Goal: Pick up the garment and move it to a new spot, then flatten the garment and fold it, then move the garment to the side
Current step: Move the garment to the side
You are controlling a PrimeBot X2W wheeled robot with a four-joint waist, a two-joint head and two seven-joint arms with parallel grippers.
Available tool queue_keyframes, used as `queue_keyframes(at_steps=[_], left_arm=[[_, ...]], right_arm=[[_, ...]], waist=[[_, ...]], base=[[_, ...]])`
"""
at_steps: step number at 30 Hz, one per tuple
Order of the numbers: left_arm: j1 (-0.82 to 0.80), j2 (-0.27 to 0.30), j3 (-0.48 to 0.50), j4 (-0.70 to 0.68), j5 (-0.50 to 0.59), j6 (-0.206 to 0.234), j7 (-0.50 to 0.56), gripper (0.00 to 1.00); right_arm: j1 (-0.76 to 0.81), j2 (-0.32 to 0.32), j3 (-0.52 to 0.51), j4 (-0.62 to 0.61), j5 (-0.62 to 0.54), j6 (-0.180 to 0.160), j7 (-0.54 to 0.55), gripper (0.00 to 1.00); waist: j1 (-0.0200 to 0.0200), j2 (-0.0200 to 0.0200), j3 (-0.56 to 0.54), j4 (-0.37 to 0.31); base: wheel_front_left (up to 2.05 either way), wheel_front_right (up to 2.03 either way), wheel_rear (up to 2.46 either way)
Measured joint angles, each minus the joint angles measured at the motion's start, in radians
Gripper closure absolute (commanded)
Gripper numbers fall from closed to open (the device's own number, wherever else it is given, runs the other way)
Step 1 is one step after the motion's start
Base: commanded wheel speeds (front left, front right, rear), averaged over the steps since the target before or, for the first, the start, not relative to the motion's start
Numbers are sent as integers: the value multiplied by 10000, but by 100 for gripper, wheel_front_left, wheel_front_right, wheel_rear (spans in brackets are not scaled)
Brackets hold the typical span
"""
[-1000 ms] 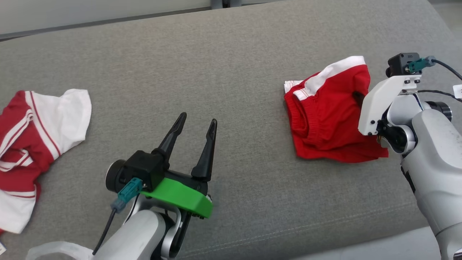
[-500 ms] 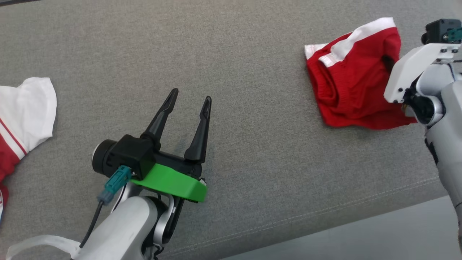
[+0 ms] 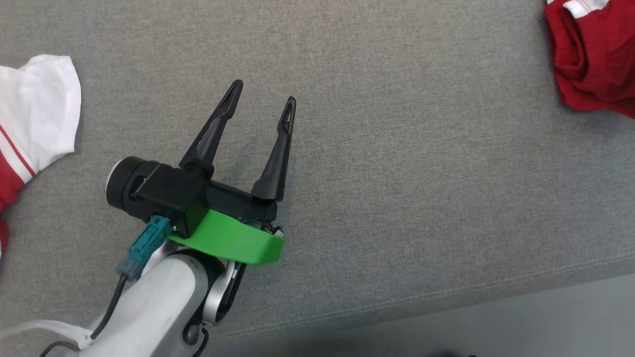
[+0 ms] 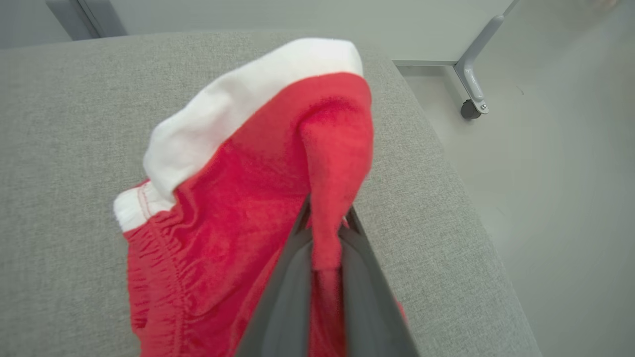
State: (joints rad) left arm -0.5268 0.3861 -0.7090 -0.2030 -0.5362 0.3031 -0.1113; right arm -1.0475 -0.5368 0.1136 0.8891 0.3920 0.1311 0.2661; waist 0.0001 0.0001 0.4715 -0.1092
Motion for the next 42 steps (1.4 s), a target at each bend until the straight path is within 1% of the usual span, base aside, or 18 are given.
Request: queue_keyframes(at_steps=[5,11,12,13,14,15,18,21,29,32,35,37,42], left_arm=[[-195,67,-46,-290,184,67,221,0],[-222,163,-98,-477,284,151,372,0],[-222,180,-104,-493,293,159,389,0],[-223,186,-113,-506,297,188,395,0],[-223,196,-121,-520,297,203,397,0],[-224,199,-130,-529,299,224,401,0],[-225,199,-155,-545,301,228,443,0],[-224,205,-165,-545,299,242,443,0],[-177,203,-198,-433,242,244,389,0],[-106,213,-159,-313,146,244,303,0],[56,217,-96,-155,-29,244,203,0],[183,211,-50,61,-169,226,31,0],[407,155,67,462,-447,163,-213,0]], right_arm=[[-348,-297,-79,458,-497,0,-441,100],[-785,-376,-123,1114,-1087,0,-899,100],[-854,-382,-148,1237,-1231,0,-993,73],[-906,-395,-173,1369,-1394,0,-1057,52],[-941,-403,-173,1480,-1540,0,-1120,5],[-963,-399,-176,1584,-1636,0,-1237,0],[-1039,-410,-176,1896,-1916,2,-1407,0],[-1046,-554,-136,2128,-2228,2,-1601,0],[-810,-619,-48,2625,-2372,2,-1904,0],[-805,-514,15,2585,-2341,2,-2184,0],[-800,-201,174,2395,-2061,2,-2401,0],[-787,123,299,2105,-1432,2,-2579,0],[-457,439,922,1407,-807,2,-2717,0]], waist=[[0,0,514,216],[0,0,974,422],[0,0,1025,448],[0,0,1065,470],[0,0,1093,490],[0,0,1109,508],[0,0,1081,515],[0,0,1006,496],[-1,0,677,444],[-1,0,493,427],[-1,0,249,410],[-1,-1,-60,403],[-1,0,-561,418]], base=[[0,0,0],[0,0,0],[0,0,0],[0,0,0],[0,0,0],[0,0,0],[0,0,0],[0,0,0],[0,0,0],[0,0,0],[0,0,0],[0,0,0],[0,0,0]])
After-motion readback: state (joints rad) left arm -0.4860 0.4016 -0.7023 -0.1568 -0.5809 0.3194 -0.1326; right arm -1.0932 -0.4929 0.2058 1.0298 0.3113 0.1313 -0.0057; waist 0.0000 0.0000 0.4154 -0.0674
